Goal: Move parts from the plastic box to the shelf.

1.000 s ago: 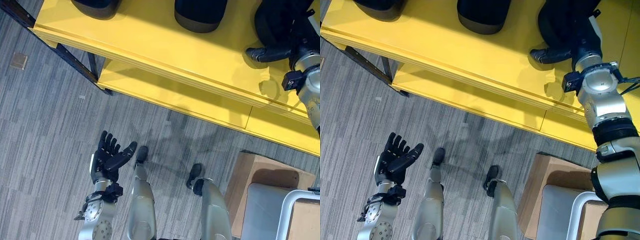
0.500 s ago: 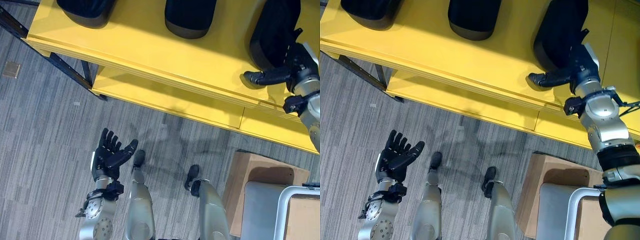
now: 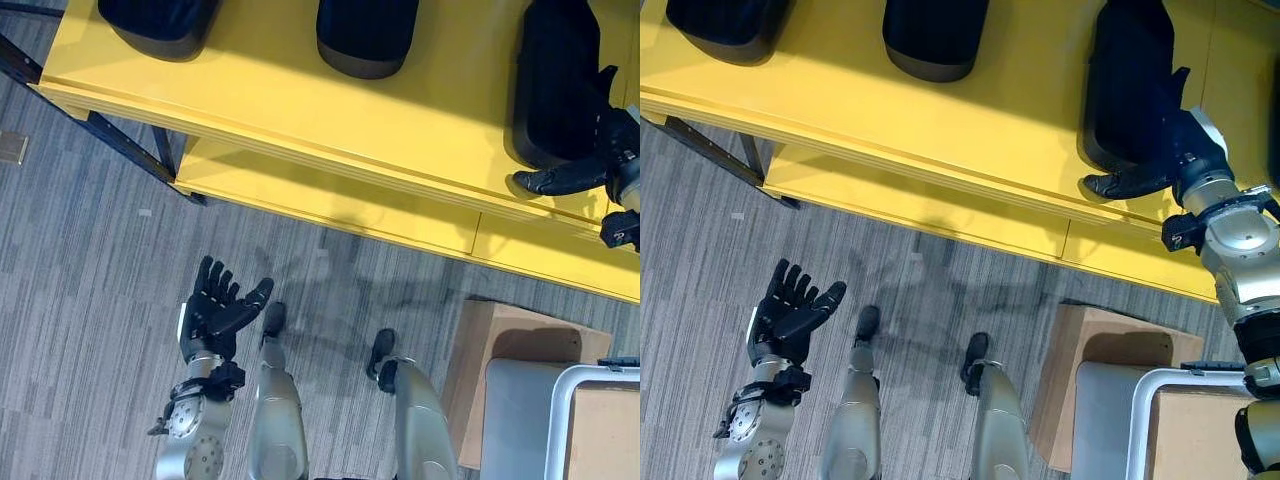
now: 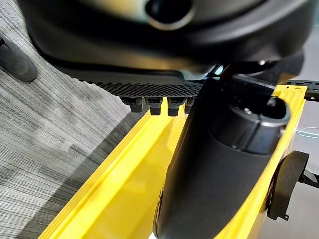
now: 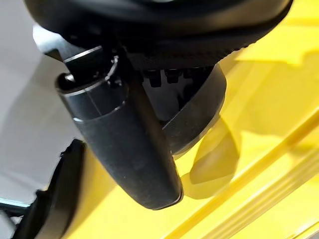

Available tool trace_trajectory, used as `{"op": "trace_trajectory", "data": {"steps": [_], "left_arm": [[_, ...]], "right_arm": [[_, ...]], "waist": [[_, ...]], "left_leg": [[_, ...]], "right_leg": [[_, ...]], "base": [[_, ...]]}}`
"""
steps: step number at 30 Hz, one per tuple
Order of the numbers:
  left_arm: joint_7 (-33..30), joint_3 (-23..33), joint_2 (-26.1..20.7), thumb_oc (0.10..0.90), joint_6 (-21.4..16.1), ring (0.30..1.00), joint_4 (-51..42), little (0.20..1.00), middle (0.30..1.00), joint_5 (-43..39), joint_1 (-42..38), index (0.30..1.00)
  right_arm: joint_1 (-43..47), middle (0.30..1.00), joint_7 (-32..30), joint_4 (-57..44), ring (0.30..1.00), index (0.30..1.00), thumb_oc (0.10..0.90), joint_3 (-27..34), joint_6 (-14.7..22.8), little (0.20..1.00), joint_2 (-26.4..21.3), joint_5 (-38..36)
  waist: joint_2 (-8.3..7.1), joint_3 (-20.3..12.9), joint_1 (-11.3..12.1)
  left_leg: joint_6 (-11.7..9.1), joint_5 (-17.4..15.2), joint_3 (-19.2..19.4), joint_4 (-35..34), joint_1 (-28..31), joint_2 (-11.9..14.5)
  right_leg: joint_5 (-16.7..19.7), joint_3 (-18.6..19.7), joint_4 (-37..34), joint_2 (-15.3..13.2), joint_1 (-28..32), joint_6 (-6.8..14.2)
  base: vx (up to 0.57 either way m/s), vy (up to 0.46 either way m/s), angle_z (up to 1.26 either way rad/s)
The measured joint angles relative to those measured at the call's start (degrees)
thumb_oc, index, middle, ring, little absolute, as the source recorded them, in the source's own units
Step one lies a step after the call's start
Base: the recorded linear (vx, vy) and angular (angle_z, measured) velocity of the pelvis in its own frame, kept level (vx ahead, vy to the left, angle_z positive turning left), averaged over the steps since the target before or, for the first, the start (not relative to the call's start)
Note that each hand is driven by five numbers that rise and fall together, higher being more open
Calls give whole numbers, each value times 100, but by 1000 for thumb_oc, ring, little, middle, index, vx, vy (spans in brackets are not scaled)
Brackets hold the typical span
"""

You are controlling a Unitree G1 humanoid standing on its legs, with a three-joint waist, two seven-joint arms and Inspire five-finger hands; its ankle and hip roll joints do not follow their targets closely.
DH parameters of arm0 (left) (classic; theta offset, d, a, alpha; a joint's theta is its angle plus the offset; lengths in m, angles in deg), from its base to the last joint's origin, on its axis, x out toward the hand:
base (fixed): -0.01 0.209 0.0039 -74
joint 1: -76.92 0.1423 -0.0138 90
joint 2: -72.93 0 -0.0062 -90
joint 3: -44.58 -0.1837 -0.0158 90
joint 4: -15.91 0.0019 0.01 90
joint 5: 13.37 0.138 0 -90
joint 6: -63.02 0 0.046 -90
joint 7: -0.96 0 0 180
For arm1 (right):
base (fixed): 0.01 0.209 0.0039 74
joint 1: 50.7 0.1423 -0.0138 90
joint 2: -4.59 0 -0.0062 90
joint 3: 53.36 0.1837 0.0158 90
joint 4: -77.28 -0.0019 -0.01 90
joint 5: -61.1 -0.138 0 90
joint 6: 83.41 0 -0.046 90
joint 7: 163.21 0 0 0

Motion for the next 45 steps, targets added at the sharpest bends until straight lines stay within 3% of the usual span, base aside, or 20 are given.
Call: {"op": "trace_trajectory", "data": {"steps": [38,43,45], "left_arm": [[-8,92,19,900,-1,1000,-6,1000,1000,-24,12,1000],[-14,106,20,900,-1,1000,-18,1000,1000,-22,25,1000],[-14,114,36,900,1,1000,-53,1000,1000,-18,25,1000]], "right_arm": [[1046,1000,-336,-40,1000,1000,900,-428,54,1000,378,-307],[769,1000,-375,-752,1000,1000,900,-300,81,1000,230,-295],[199,1000,-374,-1311,1000,1000,900,187,166,1000,137,-252]], "waist": [[1,-1,9],[-1,-1,-42],[-12,1,-69]], "left_leg": [[1,2,-13,4,-3,2],[2,0,-10,1,-2,6],[11,-8,-11,-6,-6,14]], "right_leg": [[41,-6,-56,14,45,23],[41,-5,-71,17,45,22],[39,-8,-86,16,46,21]], "base": [[0,0,0],[0,0,0],[0,0,0]]}}
